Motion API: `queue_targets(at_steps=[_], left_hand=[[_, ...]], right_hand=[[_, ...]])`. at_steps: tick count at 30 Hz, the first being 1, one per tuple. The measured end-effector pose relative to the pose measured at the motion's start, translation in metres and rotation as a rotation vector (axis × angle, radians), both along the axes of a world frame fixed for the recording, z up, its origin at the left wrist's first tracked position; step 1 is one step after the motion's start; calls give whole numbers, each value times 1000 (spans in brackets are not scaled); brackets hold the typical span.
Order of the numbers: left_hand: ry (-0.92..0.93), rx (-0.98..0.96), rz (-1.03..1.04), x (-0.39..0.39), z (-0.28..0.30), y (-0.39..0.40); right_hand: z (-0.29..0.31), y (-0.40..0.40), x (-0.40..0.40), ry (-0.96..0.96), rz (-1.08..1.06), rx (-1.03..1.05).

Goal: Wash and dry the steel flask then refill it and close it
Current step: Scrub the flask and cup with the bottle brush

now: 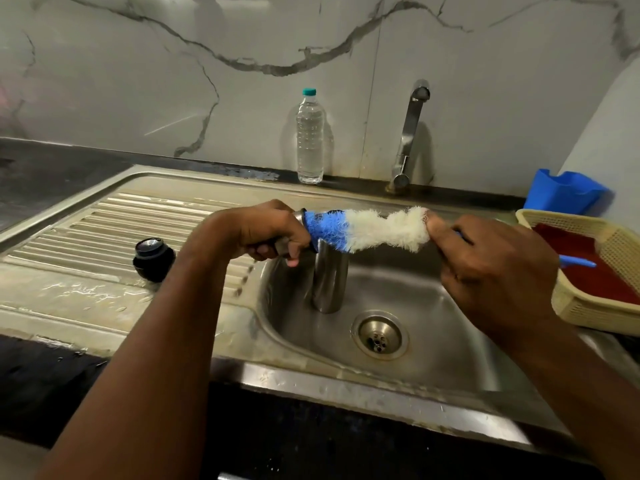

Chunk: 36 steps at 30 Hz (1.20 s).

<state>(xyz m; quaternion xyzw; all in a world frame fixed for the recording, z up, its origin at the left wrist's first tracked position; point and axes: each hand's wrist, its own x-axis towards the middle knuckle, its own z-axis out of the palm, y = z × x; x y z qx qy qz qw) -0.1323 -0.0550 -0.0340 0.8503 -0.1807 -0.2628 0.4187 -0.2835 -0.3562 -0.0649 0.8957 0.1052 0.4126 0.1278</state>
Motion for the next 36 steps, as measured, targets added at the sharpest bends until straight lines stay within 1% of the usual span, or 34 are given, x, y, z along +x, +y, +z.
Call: queue_targets(at_steps=[1,2,4,5,6,8,9,10,11,12,13,14,15,16,17,18,19,20,21,22,23,24,25,26,27,28,29,30,31,32,33,34,35,36], left_hand=[[4,-16,-20,-1,0,1],[-44,-29,-36,-1,-2,1],[-275,-58,-66,3,-8,-2],[-417,-87,-87,6,-14,-6],[-537,-127,-114,7,-18,-10],[-722,-222,-136,7,-26,-19],[-797,-271,-117,8,-28,-22],[-857,-307,-86,8,-28,-25],[-899,-310,-54,9,-28,-24],[-915,-273,-33,8,-26,-23],[-879,-212,-12,8,-25,-22],[-782,-145,19,6,-22,-20],[-625,-84,60,3,-18,-19],[-427,-39,89,-1,-12,-18],[-213,-5,97,-3,-9,-15],[-54,9,71,-4,-6,-10],[29,2,24,-4,-5,-7],[64,-28,1,-5,-4,-6],[-15,-71,6,-1,-8,-5],[-203,-130,17,2,-13,-8],[-452,-193,10,6,-18,-12],[-690,-262,-16,11,-25,-18],[-862,-306,-25,12,-29,-24],[-955,-336,-14,13,-31,-29],[-990,-340,6,14,-31,-29],[-988,-333,18,13,-27,-28],[-930,-322,30,10,-24,-27],[-803,-314,58,4,-18,-26],[-596,-300,87,-1,-11,-25],[-333,-266,94,-4,-7,-22],[-96,-196,61,-5,-5,-18],[51,-116,12,-6,-4,-14],[109,-61,-40,-5,-5,-10],[108,-38,-59,-5,-6,-8]], right_hand=[[0,2,0,38,-15,49],[1,4,1,98,-37,118],[-2,8,4,298,-57,258],[-4,9,6,445,-45,376],[-7,9,10,621,-17,557],[-4,9,11,950,44,1029],[1,10,9,1075,69,1228],[5,10,8,1135,94,1325],[5,11,7,1135,123,1340],[4,12,4,1052,158,1236],[0,12,2,886,166,1004],[-3,14,0,659,141,710],[-3,14,-2,456,106,479],[-3,12,-3,290,82,329],[-1,9,-3,175,66,228],[1,7,-3,124,59,176],[4,4,-3,99,46,145],[4,2,-1,93,31,131],[2,4,0,131,26,147],[2,9,0,249,29,246],[1,14,1,458,40,445],[0,17,4,711,67,711],[1,19,4,954,106,1053],[4,20,3,1099,126,1310],[3,20,2,1136,163,1410],[2,20,1,1087,197,1365],[-2,19,0,938,212,1141],[-4,16,0,718,173,809],[-5,14,-1,533,109,535],[-5,10,1,382,56,365],[-3,7,3,275,14,266],[-1,4,4,232,5,242],[1,3,3,211,15,230],[2,2,4,225,36,234]])
